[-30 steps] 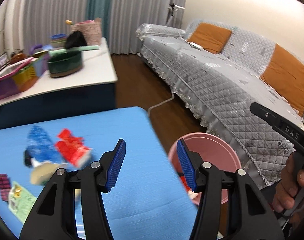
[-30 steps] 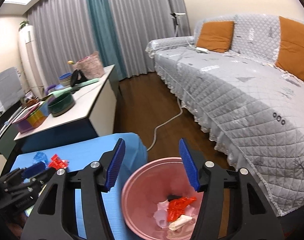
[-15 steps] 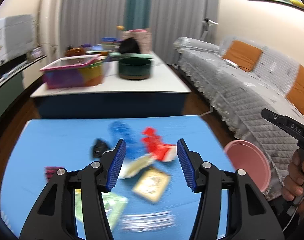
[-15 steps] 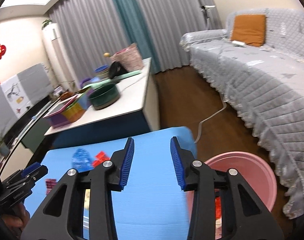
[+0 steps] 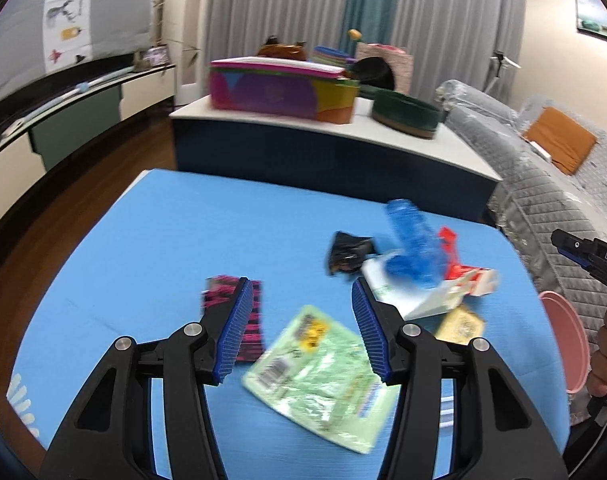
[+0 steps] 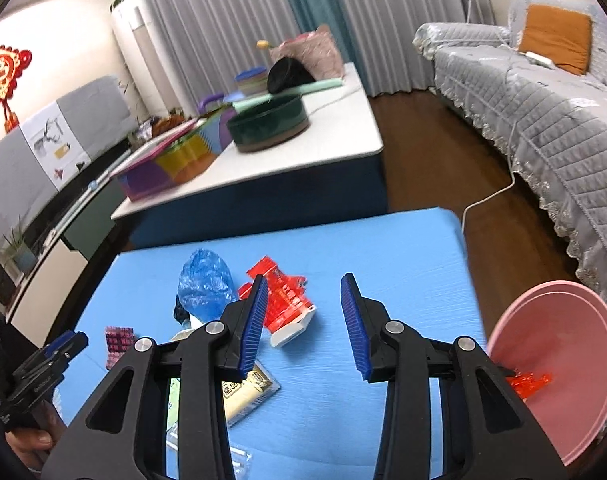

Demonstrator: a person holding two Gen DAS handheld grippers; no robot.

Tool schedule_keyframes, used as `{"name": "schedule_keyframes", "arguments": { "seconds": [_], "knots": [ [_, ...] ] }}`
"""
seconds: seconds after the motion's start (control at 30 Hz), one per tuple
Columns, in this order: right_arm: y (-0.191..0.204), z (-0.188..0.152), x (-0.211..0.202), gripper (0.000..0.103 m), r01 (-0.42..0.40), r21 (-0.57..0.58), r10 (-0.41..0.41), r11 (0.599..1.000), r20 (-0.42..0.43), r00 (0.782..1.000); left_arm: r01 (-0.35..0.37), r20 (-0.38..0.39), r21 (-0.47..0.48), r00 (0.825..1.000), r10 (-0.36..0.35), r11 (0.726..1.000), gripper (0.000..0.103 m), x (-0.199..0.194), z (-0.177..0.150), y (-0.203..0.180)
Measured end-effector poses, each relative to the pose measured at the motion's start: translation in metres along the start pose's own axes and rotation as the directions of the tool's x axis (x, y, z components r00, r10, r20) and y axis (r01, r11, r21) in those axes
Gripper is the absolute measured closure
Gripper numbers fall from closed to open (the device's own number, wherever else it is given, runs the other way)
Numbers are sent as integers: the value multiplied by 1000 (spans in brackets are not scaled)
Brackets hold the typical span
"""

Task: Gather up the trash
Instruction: 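Move both tools back over the table toward the remaining trash, then grasp the pink-printed card with the left tool while the right tool grasps the red box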

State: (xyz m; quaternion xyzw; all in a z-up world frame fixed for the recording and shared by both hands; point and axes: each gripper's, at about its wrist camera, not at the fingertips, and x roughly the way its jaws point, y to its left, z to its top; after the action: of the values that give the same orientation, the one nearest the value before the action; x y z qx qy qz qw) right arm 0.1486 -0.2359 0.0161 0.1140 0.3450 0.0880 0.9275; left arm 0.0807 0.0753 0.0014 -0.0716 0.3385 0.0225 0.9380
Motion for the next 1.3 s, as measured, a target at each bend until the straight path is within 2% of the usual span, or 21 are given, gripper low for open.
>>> {"name": "schedule_keyframes", "arguments": {
  "seconds": [0.17, 0.33, 0.43, 0.6, 0.87, 0.97, 1.17, 1.23, 1.3],
  "knots": [
    [6, -3, 28, 63, 2, -17, -3, 1000, -53, 999, -37, -31, -28, 999, 36, 999, 52, 20, -4, 23],
    [3, -5, 52, 53, -9, -4, 8, 1000, -118, 993, -82, -75, -77, 994, 77, 994, 52, 45, -8, 45],
    [2, -8, 66, 52, -11, -3, 10, 1000, -154, 988, -109, -96, -90, 990, 100, 990, 52, 56, -9, 53],
    [1, -11, 83, 52, -21, 5, 21, 1000, -202, 979, -122, -143, -116, 984, 105, 986, 51, 74, -14, 63],
    [3, -13, 95, 52, -23, -15, 18, 1000, -232, 973, -112, -172, -104, 981, 93, 988, 51, 87, -15, 58],
    [2, -15, 97, 55, -23, -14, 19, 1000, -239, 971, -109, -180, -100, 980, 89, 989, 51, 89, -15, 55],
    [4, -17, 96, 69, -34, -27, 26, 999, -251, 968, -95, -188, -95, 979, 75, 991, 53, 90, -15, 52],
    [5, -17, 95, 77, -38, -33, 29, 999, -253, 967, -87, -186, -97, 980, 68, 992, 61, 90, -15, 51],
    [5, -18, 94, 77, -38, -38, 27, 999, -248, 968, -83, -184, -93, 981, 65, 992, 66, 89, -14, 49]
  ]
}}
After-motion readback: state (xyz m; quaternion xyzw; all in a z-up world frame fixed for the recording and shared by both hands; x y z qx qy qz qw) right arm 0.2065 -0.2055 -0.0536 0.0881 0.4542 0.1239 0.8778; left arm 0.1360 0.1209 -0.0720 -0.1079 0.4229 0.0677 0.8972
